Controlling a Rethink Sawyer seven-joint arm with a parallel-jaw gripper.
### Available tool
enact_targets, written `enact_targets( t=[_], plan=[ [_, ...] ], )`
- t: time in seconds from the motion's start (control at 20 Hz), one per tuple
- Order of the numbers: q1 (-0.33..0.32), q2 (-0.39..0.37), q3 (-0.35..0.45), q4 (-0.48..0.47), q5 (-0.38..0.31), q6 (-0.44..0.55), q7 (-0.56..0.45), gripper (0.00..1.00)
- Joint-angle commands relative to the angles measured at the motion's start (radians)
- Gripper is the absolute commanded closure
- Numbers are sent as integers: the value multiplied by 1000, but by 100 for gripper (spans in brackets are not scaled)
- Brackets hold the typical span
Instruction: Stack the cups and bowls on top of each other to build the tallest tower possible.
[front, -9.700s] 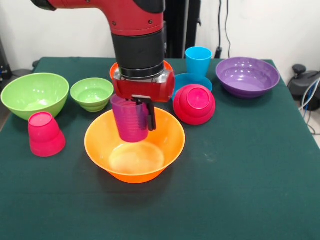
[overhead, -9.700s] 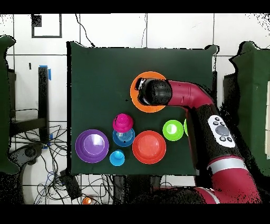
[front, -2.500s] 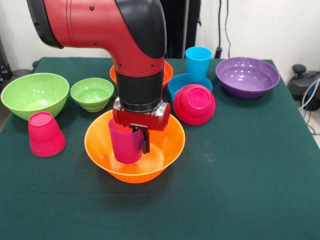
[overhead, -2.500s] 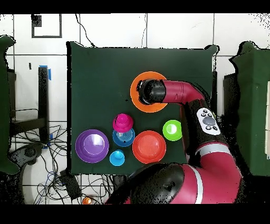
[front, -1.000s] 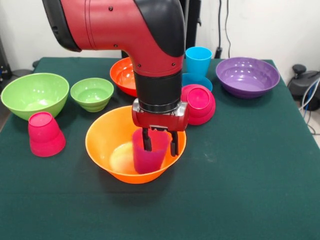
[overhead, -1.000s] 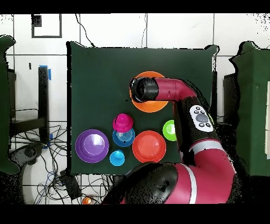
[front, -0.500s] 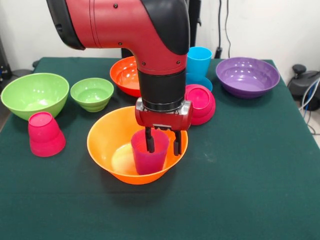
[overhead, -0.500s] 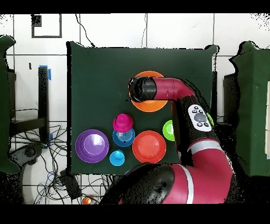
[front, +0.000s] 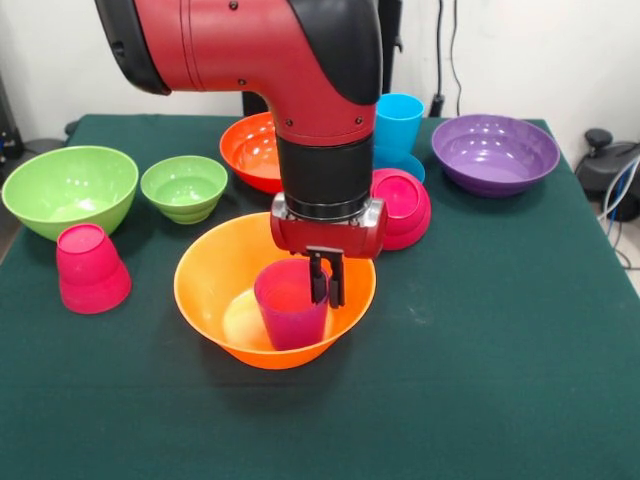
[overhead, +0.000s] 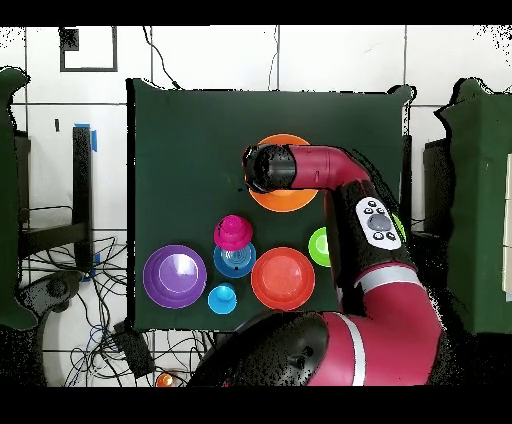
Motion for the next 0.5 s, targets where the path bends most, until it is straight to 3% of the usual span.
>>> enact_targets(
  t=[0.05, 0.5],
  plan=[
    [13, 8, 1, -11, 14, 62, 22, 100],
    [25, 10, -45, -15, 2, 100, 33, 100]
  ],
)
